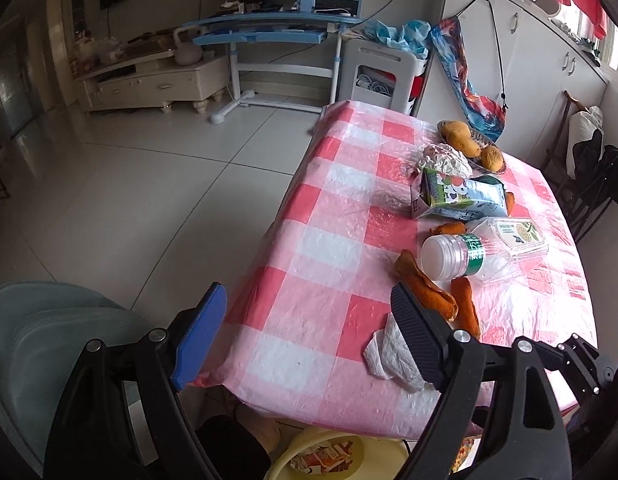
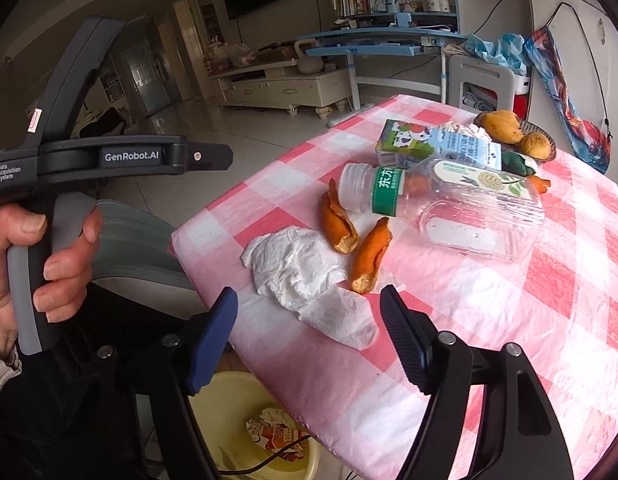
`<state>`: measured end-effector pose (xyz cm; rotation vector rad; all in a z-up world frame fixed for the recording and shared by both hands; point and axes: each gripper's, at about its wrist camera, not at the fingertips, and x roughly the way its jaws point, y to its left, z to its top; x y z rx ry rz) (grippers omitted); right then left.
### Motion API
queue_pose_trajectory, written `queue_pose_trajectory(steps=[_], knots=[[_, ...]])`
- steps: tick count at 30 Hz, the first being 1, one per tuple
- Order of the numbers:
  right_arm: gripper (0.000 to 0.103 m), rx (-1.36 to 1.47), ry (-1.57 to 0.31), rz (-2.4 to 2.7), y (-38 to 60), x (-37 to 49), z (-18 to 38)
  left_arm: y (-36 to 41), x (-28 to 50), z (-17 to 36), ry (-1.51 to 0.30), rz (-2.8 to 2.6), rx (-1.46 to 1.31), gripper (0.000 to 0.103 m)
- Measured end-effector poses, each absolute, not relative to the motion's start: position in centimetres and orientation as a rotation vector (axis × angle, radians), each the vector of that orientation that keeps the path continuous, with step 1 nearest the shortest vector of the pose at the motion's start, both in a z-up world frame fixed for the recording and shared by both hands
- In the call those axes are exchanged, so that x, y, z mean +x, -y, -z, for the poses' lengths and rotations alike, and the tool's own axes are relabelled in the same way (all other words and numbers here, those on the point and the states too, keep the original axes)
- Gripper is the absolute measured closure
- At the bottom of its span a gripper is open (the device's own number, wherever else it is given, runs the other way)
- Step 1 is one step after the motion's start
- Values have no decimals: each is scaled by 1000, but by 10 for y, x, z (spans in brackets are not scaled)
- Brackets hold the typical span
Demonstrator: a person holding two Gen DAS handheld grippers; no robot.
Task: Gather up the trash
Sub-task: 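Raise both tools back toward the table, then grasp the second white tissue with the left tool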
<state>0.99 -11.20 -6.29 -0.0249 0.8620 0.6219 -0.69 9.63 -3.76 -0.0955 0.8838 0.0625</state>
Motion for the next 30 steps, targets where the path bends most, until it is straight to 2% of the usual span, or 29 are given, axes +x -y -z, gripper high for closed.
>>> queue_pose_trajectory(steps=[6,9,16,21,22,30], knots=[[35,11,-863,-540,121,20,62,-77,-2,57,-949,-11,-31,22],[40,29,-874,-473,129,28,64,-67,0,63,-968,20,-14,22],[57,25,-912,-474,115,44,70,-71,-5,64,-970,19,-35,22],[75,-14,-967,-471,107,48,82,-66,-7,65,-977,59,-13,22],[83,-4,-977,-471,110,49,84,-64,-8,65,-982,71,-6,22],[88,96,-989,-458,136,42,82,-33,-10,75,-1011,193,65,22]])
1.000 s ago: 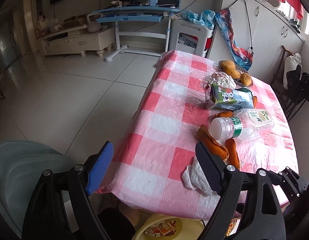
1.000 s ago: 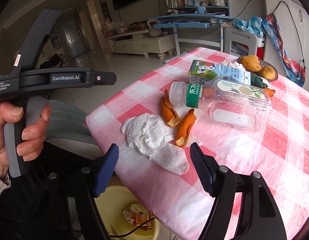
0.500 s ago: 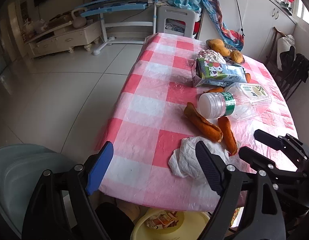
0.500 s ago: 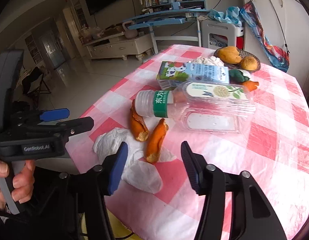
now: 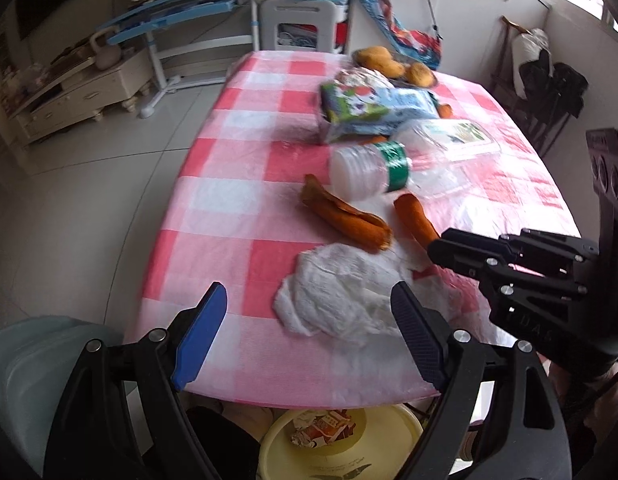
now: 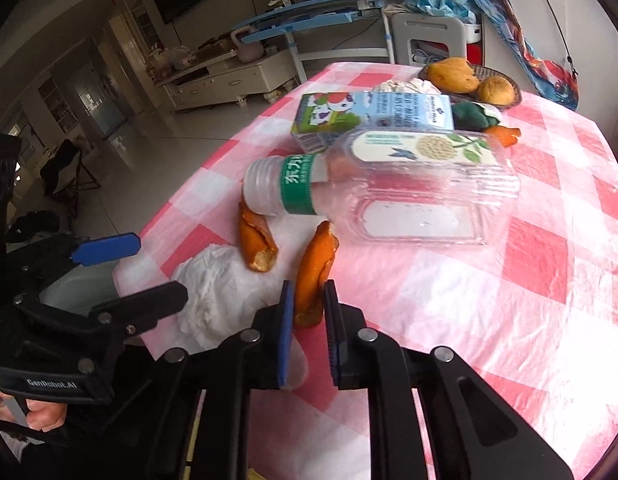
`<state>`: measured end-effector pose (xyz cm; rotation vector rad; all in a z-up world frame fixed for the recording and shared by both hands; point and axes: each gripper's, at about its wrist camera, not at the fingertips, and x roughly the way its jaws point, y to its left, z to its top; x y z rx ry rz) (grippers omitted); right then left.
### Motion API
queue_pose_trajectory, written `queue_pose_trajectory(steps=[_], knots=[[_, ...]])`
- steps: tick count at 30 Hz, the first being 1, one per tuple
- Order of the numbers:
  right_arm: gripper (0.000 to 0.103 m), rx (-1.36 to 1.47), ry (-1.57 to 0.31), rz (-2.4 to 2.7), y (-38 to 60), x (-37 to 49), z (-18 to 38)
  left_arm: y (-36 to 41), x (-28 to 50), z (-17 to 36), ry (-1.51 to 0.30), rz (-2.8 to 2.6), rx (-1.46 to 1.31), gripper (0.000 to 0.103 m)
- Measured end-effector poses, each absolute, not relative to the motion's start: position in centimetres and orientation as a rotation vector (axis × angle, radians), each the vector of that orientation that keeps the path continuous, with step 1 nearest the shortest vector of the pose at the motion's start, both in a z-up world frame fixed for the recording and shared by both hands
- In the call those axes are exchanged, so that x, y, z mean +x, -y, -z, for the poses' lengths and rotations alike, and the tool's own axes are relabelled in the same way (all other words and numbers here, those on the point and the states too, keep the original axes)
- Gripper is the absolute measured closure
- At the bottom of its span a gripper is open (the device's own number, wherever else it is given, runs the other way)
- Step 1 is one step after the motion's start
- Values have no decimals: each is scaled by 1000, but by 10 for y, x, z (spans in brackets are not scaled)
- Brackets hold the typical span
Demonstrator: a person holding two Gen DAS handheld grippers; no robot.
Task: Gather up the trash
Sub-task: 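Grasp the second white tissue with the left tool, then carry the tissue to the yellow bin and open the left tool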
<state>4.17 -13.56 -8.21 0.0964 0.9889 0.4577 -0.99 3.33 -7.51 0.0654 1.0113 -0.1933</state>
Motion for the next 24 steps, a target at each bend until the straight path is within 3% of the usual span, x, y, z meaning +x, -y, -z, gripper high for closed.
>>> queue_pose_trajectory(steps=[13,14,16,17,18,19,20,24], knots=[[84,105,-1009,-411,158,32,84,-12,-2,99,-1052,234,69,24],[76,99,-1007,-406,157,32,84,-12,-3,99,-1043,228,71,27],[70,89,-1004,-400,154,34,84,-12,-3,98,-1027,224,78,53],[70,81,-1004,-398,154,34,85,-12,-3,96,-1023,232,75,63],[70,71,-1001,-396,154,33,85,-13,-3,95,-1027,254,57,81],[74,62,-1001,-396,153,33,84,-14,-2,95,-1036,270,40,89],[83,61,-1005,-402,154,33,84,-14,-2,95,-1042,282,24,90],[87,67,-1008,-425,156,31,83,-10,-9,80,-996,343,11,93]])
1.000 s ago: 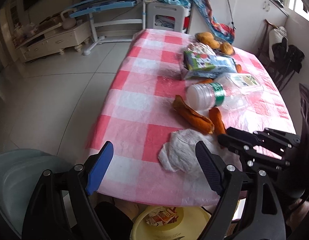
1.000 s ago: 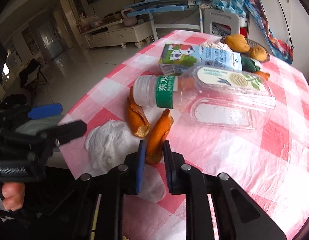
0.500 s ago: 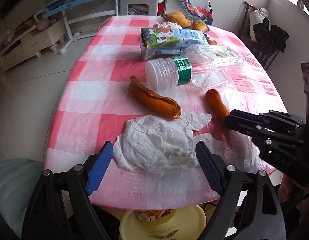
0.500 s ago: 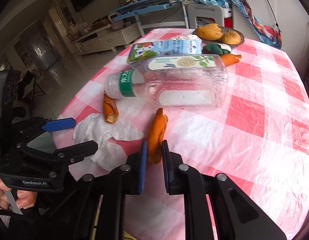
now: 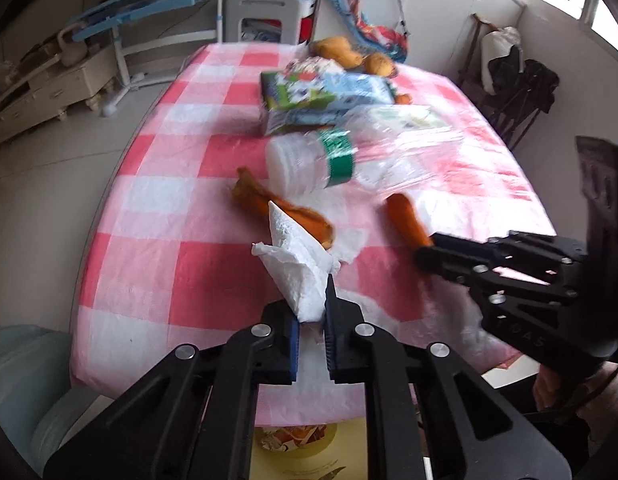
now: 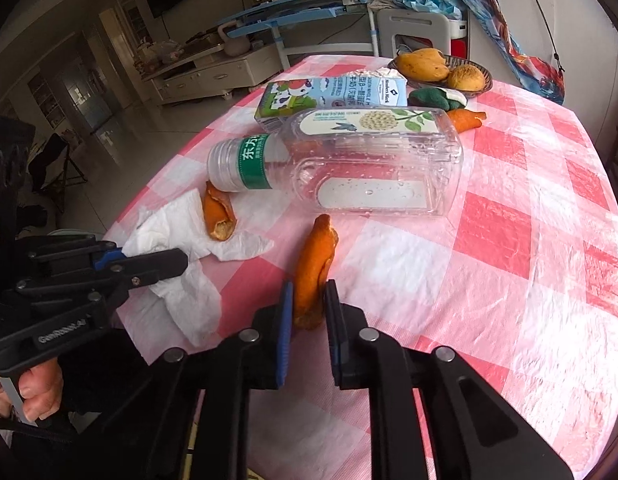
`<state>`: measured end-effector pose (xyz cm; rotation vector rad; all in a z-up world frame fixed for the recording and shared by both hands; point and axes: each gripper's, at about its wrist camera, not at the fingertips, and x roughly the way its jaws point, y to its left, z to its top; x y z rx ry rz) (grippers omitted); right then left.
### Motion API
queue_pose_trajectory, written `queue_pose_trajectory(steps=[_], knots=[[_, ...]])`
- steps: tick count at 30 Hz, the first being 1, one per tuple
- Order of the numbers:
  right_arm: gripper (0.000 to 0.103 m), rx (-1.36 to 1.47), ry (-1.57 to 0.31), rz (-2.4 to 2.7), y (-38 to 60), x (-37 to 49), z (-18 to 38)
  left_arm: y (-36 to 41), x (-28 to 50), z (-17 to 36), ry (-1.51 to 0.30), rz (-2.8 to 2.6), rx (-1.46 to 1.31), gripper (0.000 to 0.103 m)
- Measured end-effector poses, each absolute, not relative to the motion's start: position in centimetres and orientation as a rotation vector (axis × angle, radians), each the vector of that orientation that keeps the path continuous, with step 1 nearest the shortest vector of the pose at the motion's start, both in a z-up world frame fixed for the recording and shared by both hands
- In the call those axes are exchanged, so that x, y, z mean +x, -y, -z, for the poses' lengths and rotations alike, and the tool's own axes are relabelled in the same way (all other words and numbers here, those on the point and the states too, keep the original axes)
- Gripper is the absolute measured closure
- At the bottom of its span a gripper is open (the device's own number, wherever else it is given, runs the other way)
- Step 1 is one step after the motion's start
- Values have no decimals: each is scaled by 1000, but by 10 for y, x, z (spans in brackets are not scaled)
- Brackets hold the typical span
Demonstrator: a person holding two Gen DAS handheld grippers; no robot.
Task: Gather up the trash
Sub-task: 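Carry the tissue to the yellow bin and open the left tool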
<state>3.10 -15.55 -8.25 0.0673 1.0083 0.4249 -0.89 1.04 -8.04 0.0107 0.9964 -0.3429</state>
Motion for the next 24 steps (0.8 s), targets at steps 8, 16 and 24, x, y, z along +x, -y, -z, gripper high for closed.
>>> queue_pose_trajectory(steps=[8,16,24], knots=[[88,152,-958,-522,164,20,66,-19,-34,46,-888,406,-1,93],[87,120,-941,-743,146,-5,50,-36,-62,27,-851,357,26,93],[87,-76,-1039,-941,98,-48,63,-58,-104,40,-936,315,-2,93]])
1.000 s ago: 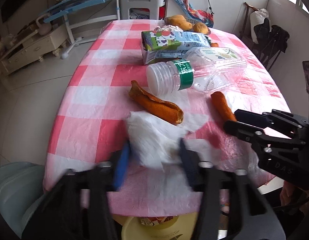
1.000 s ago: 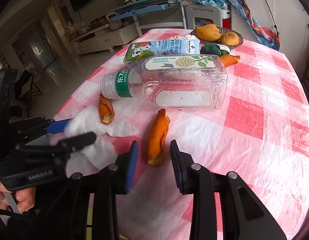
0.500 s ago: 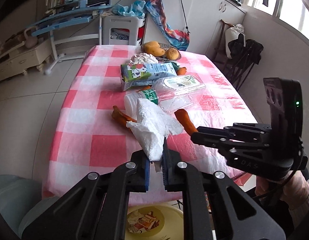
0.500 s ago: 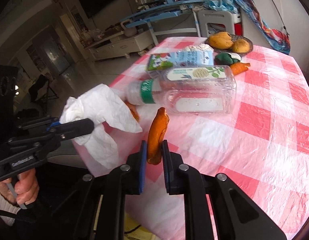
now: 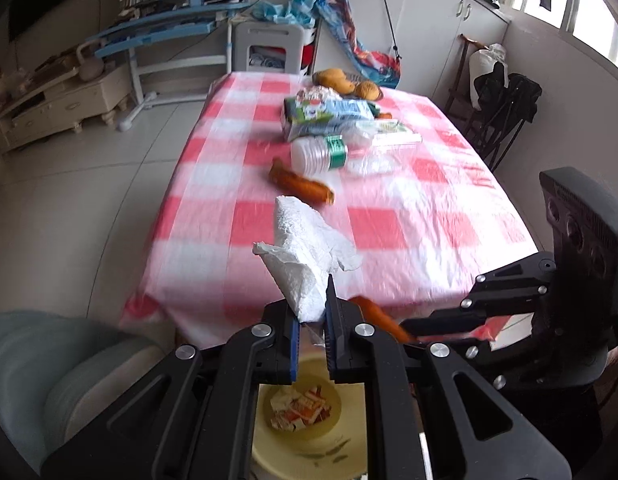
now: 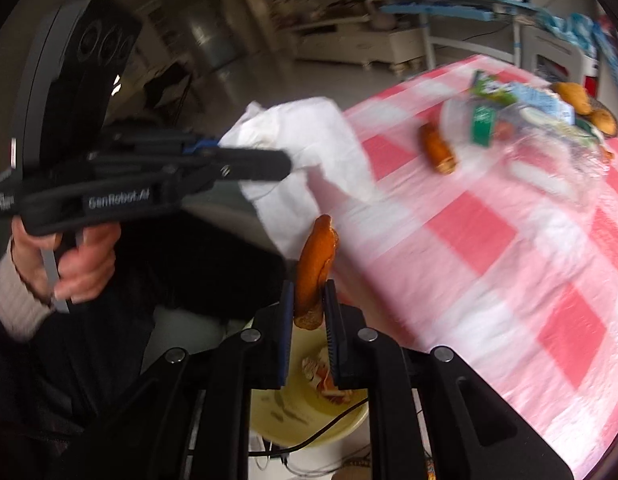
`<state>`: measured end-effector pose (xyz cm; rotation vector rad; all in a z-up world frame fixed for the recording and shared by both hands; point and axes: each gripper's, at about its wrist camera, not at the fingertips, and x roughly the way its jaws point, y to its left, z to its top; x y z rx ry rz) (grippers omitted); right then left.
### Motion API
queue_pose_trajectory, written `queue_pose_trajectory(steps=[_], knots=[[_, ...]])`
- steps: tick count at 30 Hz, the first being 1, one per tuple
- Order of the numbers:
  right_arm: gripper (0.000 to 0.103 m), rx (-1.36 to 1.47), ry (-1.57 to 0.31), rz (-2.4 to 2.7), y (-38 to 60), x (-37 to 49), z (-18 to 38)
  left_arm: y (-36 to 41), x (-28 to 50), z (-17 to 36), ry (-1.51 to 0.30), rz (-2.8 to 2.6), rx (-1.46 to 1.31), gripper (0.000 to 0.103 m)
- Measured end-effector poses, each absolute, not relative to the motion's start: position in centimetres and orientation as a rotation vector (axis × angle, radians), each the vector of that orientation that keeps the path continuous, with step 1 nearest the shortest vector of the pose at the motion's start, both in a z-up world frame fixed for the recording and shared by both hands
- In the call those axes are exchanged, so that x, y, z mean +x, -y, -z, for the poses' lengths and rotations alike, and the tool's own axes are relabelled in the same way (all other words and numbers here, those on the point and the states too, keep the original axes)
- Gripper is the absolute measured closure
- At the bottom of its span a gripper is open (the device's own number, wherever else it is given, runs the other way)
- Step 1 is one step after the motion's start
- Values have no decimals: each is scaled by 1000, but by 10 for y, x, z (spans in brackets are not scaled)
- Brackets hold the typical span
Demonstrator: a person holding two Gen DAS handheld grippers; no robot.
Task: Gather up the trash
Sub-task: 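Carry the tissue to the yellow bin and open the left tool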
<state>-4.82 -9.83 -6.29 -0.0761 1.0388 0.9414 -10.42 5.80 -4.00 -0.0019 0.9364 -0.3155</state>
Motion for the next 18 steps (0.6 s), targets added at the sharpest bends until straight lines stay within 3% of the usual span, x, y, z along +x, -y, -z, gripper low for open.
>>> queue_pose_trajectory(steps=[4,6,7,14,18], knots=[[86,-161,-1108,-1008,78,-71,78,-59,-126,49,-993,305,-23,93],[66,-184,-1139,-994,75,-76,84,-57,-137,55,-1030,287,-21,93],[51,-191,-1147,-986,76,-77,86,-55,-140,58,-1045,279,-22,93],[50,-191,-1146,-847,100,-86,86,-52,-167,87,-1195,229,-33,88],[45,-140,-1101,-755,114,-83,78,-45,-181,92,-1219,224,16,57]])
